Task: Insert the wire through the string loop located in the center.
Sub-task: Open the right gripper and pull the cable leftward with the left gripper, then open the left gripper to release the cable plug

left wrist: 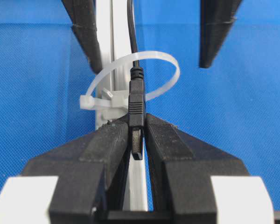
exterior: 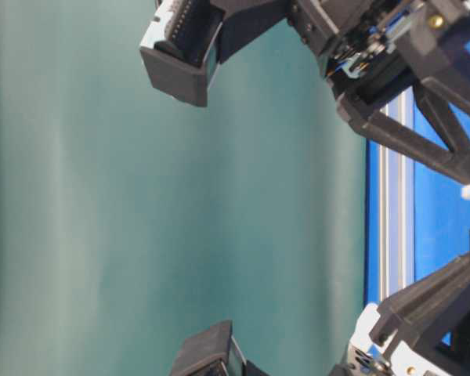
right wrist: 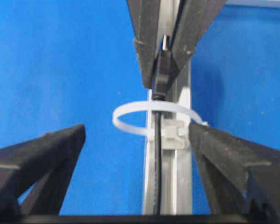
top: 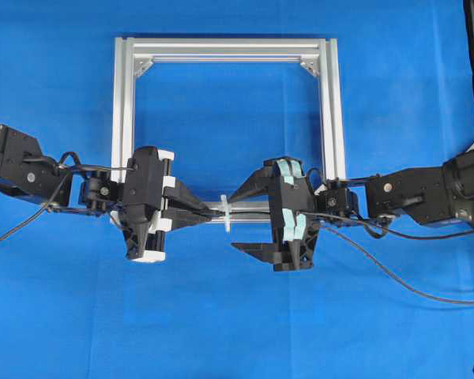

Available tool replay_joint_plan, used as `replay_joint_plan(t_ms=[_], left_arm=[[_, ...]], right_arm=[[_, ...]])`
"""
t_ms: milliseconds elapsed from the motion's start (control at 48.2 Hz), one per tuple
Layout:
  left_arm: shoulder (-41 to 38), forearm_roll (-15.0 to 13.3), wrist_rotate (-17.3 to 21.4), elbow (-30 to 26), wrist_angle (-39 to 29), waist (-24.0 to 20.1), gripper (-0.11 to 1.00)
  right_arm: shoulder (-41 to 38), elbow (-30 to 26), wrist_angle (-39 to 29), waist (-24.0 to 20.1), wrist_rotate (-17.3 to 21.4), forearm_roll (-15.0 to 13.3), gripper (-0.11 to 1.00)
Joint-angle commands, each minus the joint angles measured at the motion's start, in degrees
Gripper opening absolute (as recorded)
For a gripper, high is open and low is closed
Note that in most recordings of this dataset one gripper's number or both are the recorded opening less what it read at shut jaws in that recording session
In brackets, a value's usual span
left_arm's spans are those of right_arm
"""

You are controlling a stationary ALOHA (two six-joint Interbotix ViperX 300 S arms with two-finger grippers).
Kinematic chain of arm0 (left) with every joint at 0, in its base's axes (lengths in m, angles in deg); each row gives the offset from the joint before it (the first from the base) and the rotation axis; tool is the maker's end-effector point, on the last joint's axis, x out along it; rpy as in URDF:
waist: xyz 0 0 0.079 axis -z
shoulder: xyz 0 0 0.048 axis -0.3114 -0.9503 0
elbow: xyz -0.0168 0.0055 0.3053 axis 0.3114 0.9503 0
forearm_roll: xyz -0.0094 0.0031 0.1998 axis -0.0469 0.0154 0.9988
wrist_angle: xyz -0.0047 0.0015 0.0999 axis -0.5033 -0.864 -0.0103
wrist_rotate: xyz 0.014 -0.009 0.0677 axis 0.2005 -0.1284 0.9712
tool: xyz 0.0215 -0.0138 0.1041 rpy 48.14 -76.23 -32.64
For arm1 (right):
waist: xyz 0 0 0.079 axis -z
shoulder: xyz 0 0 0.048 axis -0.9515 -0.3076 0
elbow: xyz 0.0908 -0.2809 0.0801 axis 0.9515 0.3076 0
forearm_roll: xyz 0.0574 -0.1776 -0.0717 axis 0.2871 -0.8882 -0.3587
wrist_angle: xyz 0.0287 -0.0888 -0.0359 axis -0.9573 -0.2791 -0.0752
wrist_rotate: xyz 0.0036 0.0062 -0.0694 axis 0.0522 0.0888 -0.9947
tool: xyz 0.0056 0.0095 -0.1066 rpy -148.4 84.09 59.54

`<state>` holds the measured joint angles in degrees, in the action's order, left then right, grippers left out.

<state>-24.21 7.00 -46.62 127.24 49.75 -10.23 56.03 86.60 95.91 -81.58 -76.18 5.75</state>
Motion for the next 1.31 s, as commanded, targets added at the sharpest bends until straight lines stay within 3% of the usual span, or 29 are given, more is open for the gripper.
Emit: replay_joint_plan(t_ms=[0,249,643,996,1286], left_arm=[[0.88,0.09,0.18,-0.88,0.26,-0.18,0.07],[2.55,0.09,0.18,1.05,0.26,-0.18,0.07],[13.89,0.09,0.00,14.50,-0.44,0.44,0.07],[26.72,0.09,0.00,21.80,-14.68,0.53,0.07],[34.89,0.09,0.00,27.07,-17.84,0.09,0.07]], right_arm=[[0.79,-0.53,0.35,-0.18,-0.09,-0.09,0.96],[1.14,-0.26,0.35,-0.18,-0.09,-0.09,0.93],[3.08,1.41,0.35,-0.70,-0.09,-0.18,0.93],[3.43,1.49,0.35,-1.41,-0.09,-0.18,0.93],[3.43,1.49,0.35,-1.41,-0.26,-0.26,0.93]])
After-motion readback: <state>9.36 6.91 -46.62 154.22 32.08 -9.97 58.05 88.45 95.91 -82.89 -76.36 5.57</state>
